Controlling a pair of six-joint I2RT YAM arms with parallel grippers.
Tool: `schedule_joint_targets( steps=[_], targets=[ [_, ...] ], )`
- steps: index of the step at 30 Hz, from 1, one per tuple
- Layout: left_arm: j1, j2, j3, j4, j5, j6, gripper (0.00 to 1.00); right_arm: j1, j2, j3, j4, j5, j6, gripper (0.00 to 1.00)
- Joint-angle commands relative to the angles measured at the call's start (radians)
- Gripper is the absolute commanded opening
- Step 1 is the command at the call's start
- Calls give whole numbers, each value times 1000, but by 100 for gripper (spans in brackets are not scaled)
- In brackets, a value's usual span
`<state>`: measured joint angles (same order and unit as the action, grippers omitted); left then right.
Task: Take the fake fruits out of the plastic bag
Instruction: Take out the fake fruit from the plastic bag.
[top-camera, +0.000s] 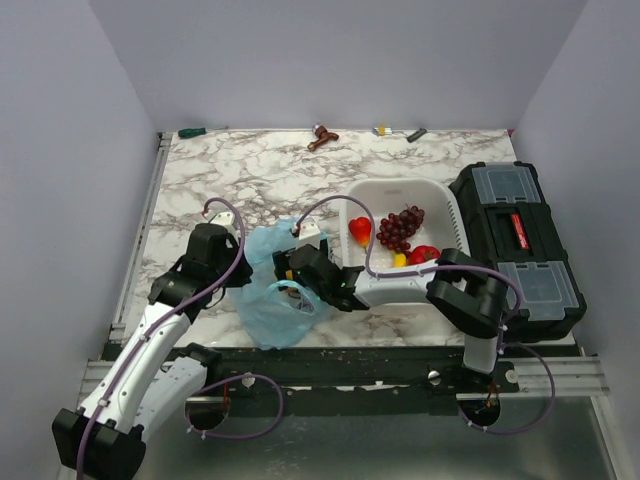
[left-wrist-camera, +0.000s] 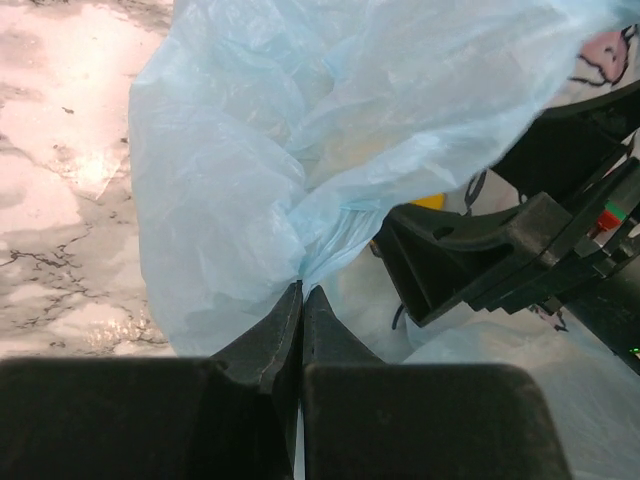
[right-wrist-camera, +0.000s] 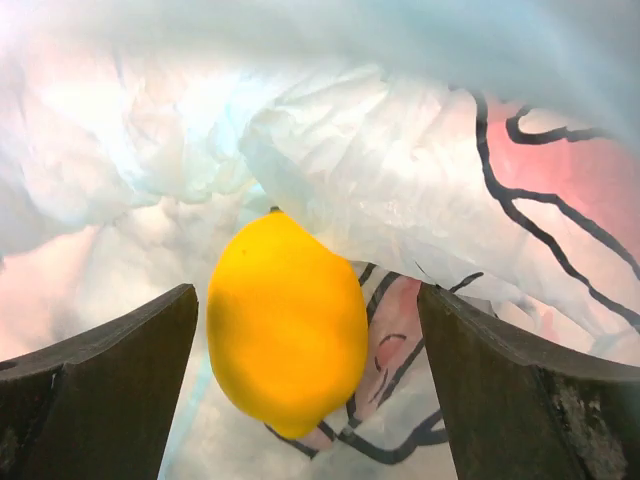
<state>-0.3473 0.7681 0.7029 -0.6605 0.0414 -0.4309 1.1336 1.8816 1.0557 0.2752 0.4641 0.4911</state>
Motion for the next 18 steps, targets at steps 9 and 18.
schedule_joint_targets(
  steps=[9, 18],
  targets=[
    [-1, 100, -9, 38, 47, 47, 0, 7, 212, 162, -78, 189, -105, 85],
    [4, 140, -3, 39, 64, 51, 0, 7, 214, 191, -70, 186, -133, 49]
  ],
)
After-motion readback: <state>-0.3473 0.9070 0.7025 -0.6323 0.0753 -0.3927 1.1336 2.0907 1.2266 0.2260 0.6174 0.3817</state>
